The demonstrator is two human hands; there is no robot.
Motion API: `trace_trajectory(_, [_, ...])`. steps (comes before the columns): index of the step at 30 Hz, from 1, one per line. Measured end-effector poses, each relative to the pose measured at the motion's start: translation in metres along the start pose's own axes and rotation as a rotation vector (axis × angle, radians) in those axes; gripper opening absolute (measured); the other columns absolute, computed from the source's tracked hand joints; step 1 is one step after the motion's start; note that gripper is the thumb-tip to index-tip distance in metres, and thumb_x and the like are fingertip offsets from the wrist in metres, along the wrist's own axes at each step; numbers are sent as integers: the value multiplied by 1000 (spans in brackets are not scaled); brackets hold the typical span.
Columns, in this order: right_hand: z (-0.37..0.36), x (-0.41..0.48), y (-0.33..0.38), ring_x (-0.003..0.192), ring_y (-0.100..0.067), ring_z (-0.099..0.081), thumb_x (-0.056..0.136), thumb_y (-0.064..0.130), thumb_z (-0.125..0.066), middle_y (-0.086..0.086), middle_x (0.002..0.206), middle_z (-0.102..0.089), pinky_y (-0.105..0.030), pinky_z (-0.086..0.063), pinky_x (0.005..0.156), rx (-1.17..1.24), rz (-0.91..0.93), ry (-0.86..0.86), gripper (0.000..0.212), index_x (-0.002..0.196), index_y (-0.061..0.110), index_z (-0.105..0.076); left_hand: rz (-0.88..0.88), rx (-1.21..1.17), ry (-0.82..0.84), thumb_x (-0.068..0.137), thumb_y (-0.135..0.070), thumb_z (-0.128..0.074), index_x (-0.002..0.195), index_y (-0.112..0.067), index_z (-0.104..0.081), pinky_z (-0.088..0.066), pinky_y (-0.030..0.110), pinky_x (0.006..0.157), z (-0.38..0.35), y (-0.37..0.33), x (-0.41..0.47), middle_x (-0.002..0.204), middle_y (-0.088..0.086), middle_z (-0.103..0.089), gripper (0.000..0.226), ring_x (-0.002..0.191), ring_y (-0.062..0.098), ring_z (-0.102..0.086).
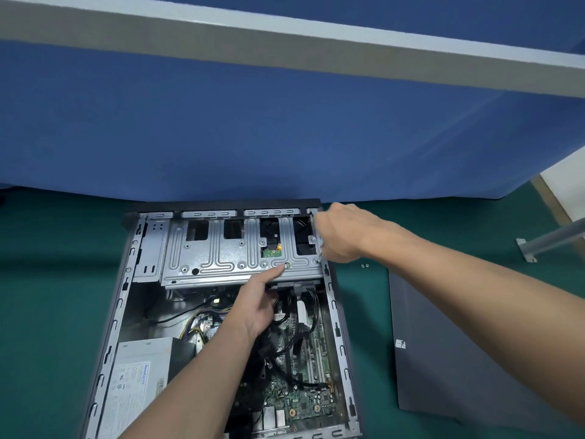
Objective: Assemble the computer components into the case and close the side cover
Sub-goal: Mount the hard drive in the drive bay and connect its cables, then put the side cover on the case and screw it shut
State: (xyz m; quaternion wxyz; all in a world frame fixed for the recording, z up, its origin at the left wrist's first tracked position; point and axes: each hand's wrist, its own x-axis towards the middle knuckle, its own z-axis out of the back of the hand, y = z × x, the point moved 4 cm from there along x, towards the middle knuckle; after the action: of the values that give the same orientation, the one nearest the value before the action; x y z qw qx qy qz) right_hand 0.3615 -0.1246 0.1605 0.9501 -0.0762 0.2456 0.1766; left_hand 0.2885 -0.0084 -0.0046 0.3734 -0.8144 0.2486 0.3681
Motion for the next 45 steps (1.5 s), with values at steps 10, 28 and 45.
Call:
trace_trajectory(10, [-110, -52, -86, 86, -34, -56, 96, 38, -50, -7, 81, -65, -34, -41, 68, 796, -362, -327, 27, 81, 16, -56, -132, -3, -495, 74, 2, -76, 130, 3, -44, -47, 52, 98, -16, -3, -30, 126, 21, -56, 64, 113, 37, -57])
trace_trajectory(28, [-318, -97, -53, 112, -30, -43, 95, 29, -53, -10, 115, -58, -40, -35, 93, 966, -841, -361, 24, 108, 13, -64, -945, 2086, -460, 84, -32, -58, 141, -8, -38, 16, 31, 115, -90, 120, -56, 161, 6, 18, 65, 148, 18, 16])
trace_trajectory(45, [-346, -149, -90, 98, -35, -58, 75, 8, -58, -16, 112, -58, -41, -53, 83, 1876, -1904, -621, 26, 100, 3, -54, -1049, 2304, -234, 87, -19, -54, 114, -14, -68, 8, 31, 116, -106, 127, -57, 158, 11, -25, 30, 148, 22, -14])
